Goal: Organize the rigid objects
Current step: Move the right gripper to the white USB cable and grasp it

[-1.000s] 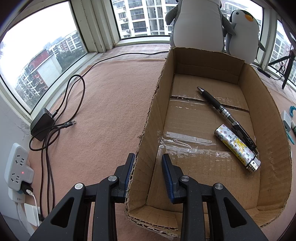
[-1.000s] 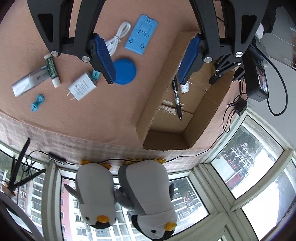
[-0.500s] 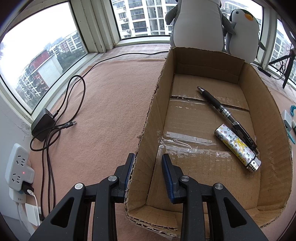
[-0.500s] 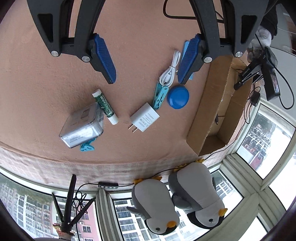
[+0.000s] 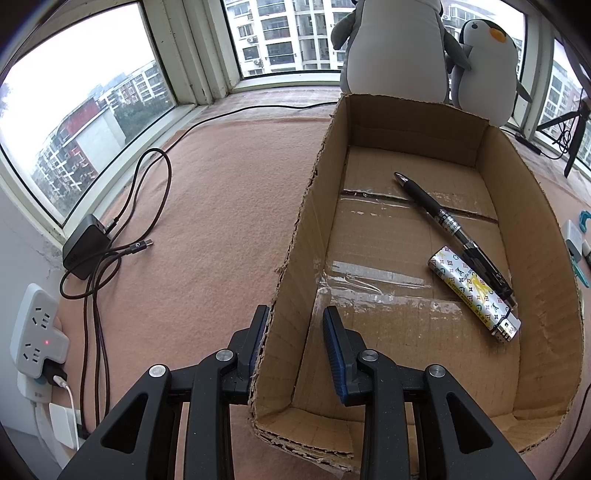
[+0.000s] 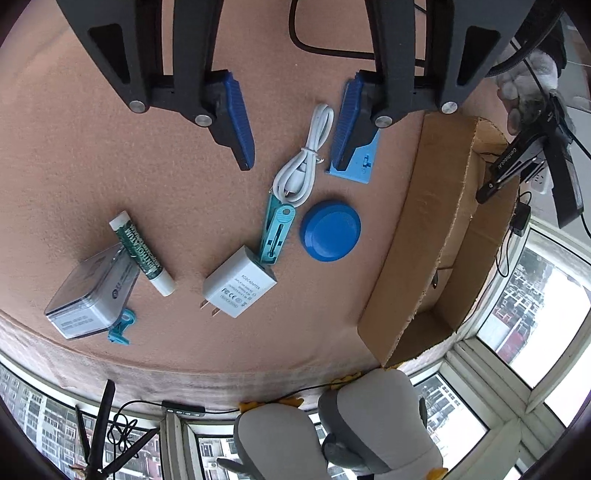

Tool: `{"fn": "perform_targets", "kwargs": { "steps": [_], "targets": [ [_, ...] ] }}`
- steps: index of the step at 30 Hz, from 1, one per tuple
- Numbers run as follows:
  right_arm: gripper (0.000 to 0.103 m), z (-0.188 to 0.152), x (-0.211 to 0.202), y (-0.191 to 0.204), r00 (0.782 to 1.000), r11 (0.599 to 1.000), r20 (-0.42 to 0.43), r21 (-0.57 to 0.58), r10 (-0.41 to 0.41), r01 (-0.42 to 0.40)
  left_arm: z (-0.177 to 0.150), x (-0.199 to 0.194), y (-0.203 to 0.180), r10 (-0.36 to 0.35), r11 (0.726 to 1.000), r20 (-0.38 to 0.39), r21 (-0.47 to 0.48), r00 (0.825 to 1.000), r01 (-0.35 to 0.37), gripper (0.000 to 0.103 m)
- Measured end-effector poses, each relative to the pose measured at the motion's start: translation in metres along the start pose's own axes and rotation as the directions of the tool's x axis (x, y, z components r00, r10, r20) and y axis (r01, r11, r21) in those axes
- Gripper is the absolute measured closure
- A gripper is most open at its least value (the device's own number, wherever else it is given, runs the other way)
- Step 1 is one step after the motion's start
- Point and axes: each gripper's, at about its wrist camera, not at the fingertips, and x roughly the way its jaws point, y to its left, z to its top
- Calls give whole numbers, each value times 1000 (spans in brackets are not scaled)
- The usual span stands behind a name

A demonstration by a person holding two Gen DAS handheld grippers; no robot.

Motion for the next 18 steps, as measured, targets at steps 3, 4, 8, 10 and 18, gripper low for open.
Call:
{"fn": "perform_targets", "kwargs": {
  "steps": [3, 4, 8, 10, 18],
  "targets": [
    [69, -2, 5, 5, 1000, 1000, -9, -10, -7, 7, 0, 0, 0, -1, 1000, 0, -5, 1000, 1, 71],
    [69, -2, 7, 7, 1000, 1000, -11, -14, -17, 16, 0, 0, 0, -1, 1000, 0, -6, 1000, 1, 71],
    [69, -1, 13, 10, 999, 999, -26, -25, -44, 43, 0, 0, 0, -1, 1000, 0, -5, 1000, 1, 71],
    [69, -1, 16, 11, 998, 998, -33, -29, -51, 50, 0, 0, 0, -1, 1000, 1, -5, 1000, 1, 71],
    [77, -2, 24, 18, 996, 994, -41, -82, -80, 76, 0, 0, 0, -2, 1000, 2, -10, 1000, 2, 71]
  ]
}}
